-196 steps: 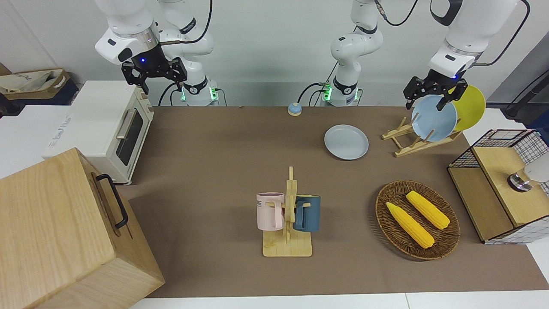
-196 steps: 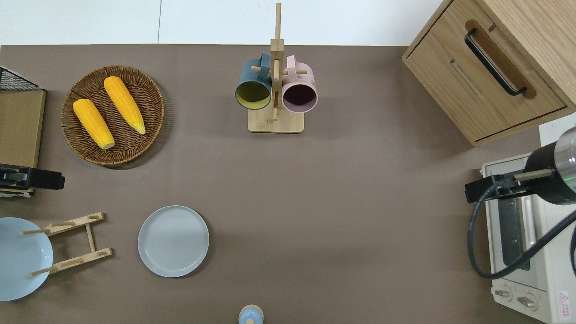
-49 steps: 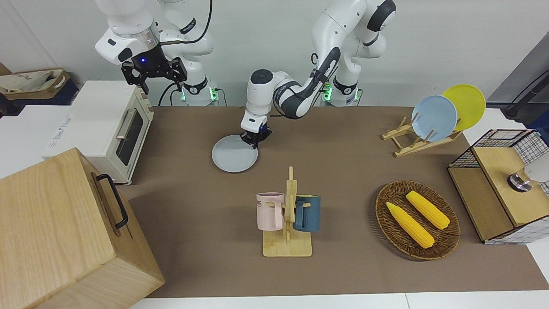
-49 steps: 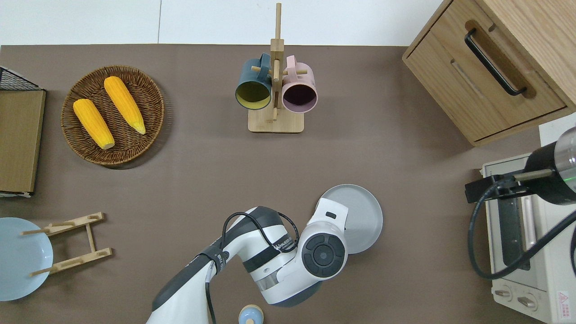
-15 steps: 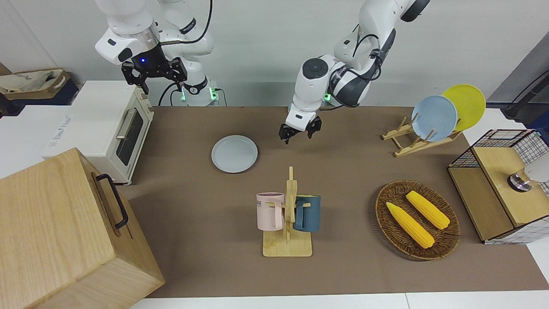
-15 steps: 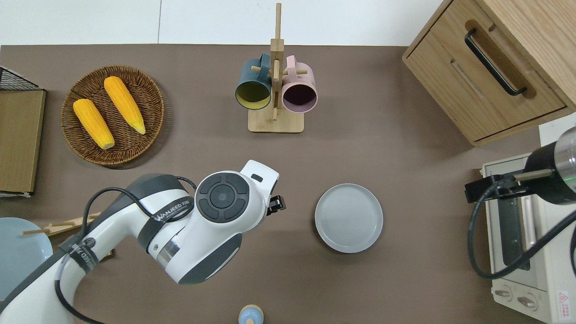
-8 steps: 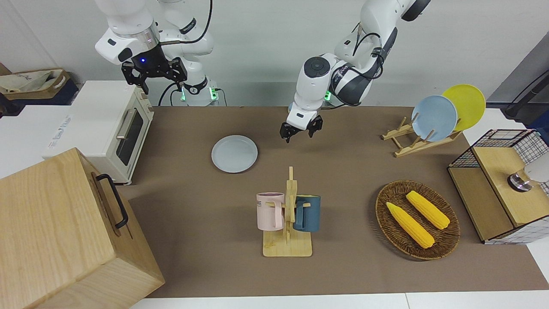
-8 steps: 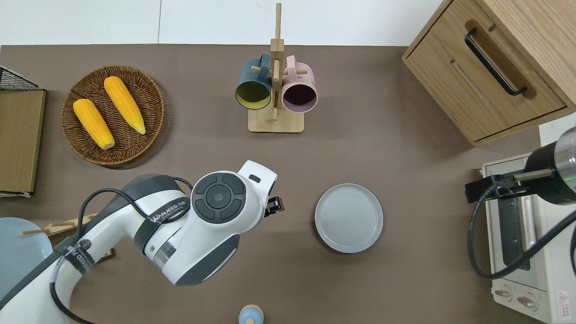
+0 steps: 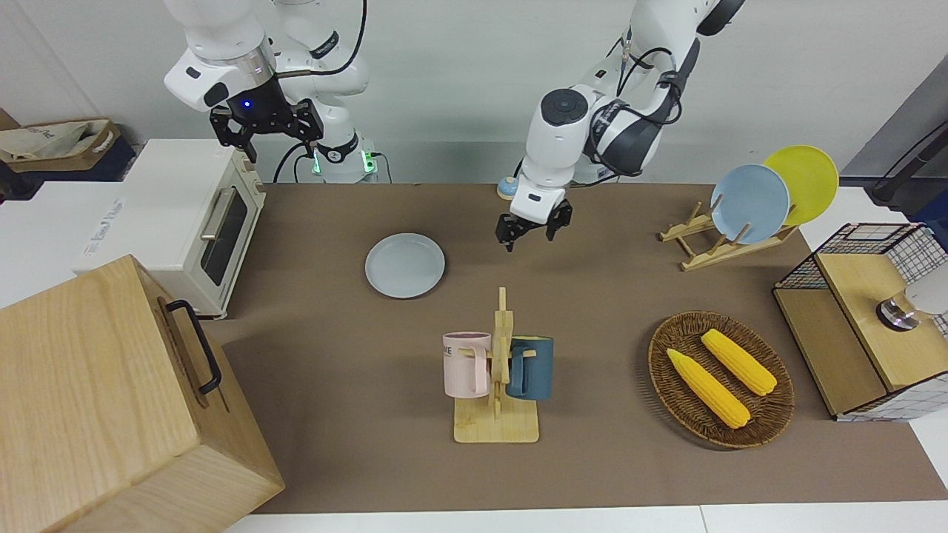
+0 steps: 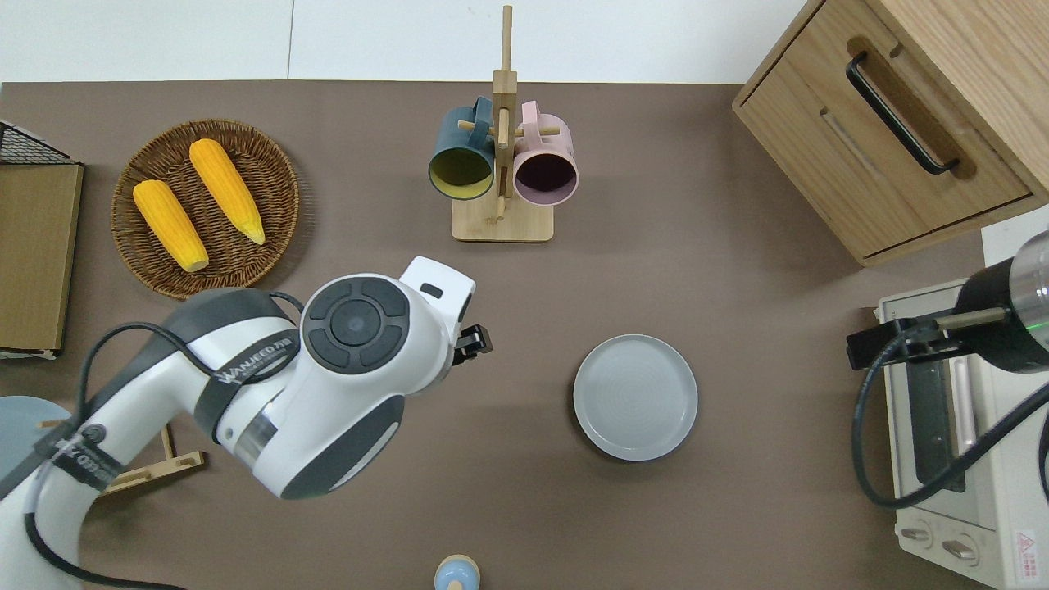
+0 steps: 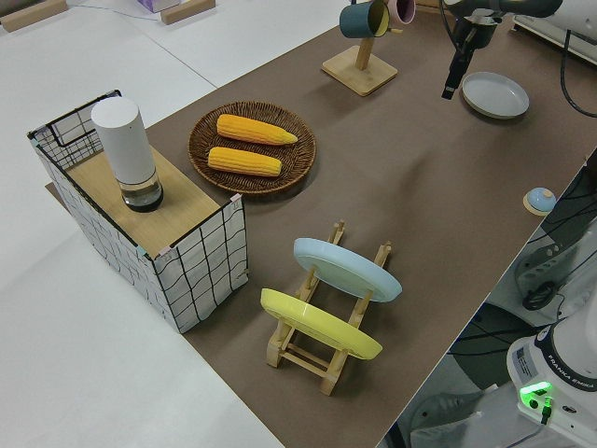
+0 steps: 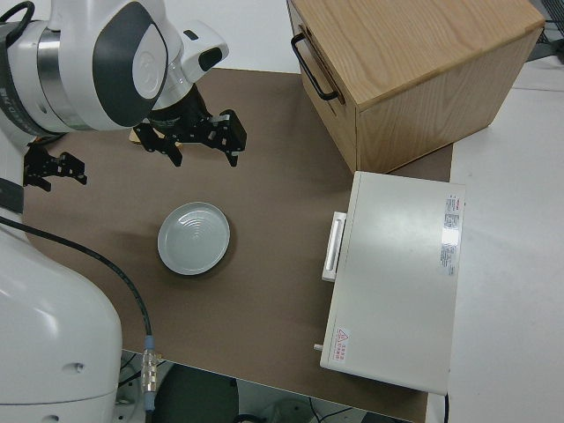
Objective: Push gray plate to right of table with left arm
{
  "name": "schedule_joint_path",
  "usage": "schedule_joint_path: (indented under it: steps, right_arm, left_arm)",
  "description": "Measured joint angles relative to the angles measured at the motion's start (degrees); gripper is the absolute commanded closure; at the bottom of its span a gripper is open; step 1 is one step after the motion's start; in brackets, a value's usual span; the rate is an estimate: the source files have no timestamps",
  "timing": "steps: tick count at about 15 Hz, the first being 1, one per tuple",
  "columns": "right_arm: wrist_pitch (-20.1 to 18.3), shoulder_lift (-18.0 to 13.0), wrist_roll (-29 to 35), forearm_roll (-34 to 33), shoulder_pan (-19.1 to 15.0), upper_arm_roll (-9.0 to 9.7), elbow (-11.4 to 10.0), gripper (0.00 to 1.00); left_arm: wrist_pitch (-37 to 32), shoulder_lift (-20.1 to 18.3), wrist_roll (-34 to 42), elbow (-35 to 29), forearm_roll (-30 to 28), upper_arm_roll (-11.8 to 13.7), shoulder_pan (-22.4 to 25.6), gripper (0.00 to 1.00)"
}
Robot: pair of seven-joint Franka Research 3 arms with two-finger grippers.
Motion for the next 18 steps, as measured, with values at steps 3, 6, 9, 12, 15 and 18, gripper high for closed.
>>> schedule_joint_path:
  steps: [3,6,9,12,15,18]
  right_arm:
    - [0.00,0.00,0.00,0.00,0.00,0.00,0.00,0.017]
    - [0.00,0.00,0.00,0.00,0.00,0.00,0.00,0.017]
    - [0.00,0.00,0.00,0.00,0.00,0.00,0.00,0.017]
    - [0.00,0.00,0.00,0.00,0.00,0.00,0.00,0.017]
    - [0.00,0.00,0.00,0.00,0.00,0.00,0.00,0.017]
    - [0.00,0.00,0.00,0.00,0.00,0.00,0.00,0.017]
  left_arm:
    - [-2.41,0.00,1.60,2.52,0.14,0.00,2.53,0.00]
    - [-3.02,-0.01,1.70,2.88,0.32,-0.02,2.72,0.00]
    - [-3.77,-0.06,4.24,3.20,0.62,0.56,3.36,0.00]
    - [-6.61,-0.31,9.40,6.01,0.60,3.65,3.46,0.00]
    - [-12.14,-0.49,16.50,12.22,-0.35,8.11,2.77,0.00]
    - [-16.78,-2.65,25.70,18.47,-4.93,18.64,-2.65,0.00]
